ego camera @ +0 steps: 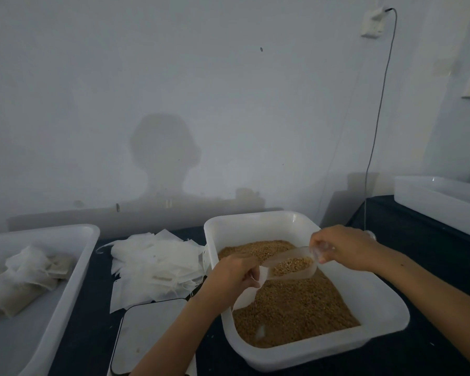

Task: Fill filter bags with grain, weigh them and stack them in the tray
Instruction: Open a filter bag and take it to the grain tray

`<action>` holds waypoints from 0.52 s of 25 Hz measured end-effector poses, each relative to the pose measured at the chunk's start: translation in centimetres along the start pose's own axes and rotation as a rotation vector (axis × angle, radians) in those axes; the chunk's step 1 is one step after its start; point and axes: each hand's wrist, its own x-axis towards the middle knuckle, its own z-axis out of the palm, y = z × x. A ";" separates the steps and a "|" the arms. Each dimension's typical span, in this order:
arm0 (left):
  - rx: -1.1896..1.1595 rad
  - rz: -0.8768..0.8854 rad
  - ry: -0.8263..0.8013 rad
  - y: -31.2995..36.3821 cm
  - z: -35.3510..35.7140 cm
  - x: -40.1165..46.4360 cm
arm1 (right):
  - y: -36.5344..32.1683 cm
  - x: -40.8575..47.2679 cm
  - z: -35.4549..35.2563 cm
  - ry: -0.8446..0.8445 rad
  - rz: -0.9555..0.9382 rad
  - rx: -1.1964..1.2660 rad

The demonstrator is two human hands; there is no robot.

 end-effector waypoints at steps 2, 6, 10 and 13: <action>-0.018 -0.011 0.006 -0.1 0.0 -0.2 | -0.7 0.5 -0.2 0.002 -0.006 -0.030; -0.044 -0.024 0.006 -0.1 -0.1 -0.3 | -1.7 1.2 -0.8 0.030 -0.030 -0.106; -0.071 -0.035 0.011 0.0 -0.1 -0.4 | -2.4 1.7 -1.3 0.063 -0.062 -0.164; -0.078 -0.042 0.011 0.1 -0.1 -0.4 | -2.6 2.0 -1.3 0.082 -0.081 -0.217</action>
